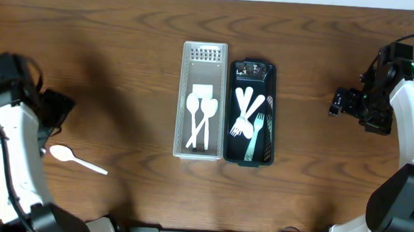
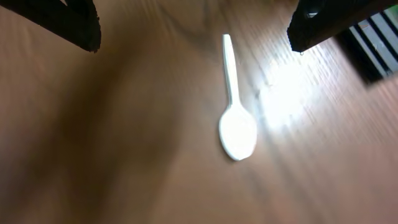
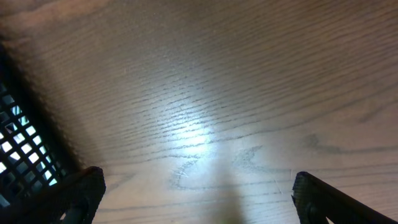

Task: Pack container
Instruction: 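Move the left gripper to the last white spoon and grasp it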

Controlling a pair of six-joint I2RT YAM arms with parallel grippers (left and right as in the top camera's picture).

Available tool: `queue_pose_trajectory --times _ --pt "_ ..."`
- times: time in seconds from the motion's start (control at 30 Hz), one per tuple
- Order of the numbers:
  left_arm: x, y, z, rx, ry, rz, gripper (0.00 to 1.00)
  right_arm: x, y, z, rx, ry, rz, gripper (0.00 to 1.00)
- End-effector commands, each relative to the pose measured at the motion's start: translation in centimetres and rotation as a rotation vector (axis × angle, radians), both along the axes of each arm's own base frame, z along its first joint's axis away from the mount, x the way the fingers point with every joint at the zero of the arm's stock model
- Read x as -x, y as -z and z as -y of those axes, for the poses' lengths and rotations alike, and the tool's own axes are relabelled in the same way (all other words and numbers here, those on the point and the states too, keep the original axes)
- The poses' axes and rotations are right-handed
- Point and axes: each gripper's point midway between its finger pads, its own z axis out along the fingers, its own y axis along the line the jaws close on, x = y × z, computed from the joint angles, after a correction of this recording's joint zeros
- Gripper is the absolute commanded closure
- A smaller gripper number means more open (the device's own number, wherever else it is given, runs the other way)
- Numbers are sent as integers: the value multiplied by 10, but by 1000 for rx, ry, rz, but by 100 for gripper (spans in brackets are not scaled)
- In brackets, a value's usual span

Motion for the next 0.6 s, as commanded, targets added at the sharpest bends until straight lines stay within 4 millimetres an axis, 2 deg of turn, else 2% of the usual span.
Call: queue_pose_trajectory --times 0.0,0.13,0.23,0.57 --pt "22 41 2 124 -135 -33 2 -1 1 -4 -7 -20 2 1" --pt "40 80 4 162 -178 -52 2 -1 1 -4 -7 -19 2 1" --pt "46 100 9 163 -175 -55 2 0 1 -4 -7 -19 -1 1" --pt "53 146 14 149 -140 -41 2 1 1 -4 -8 -19 -7 1"
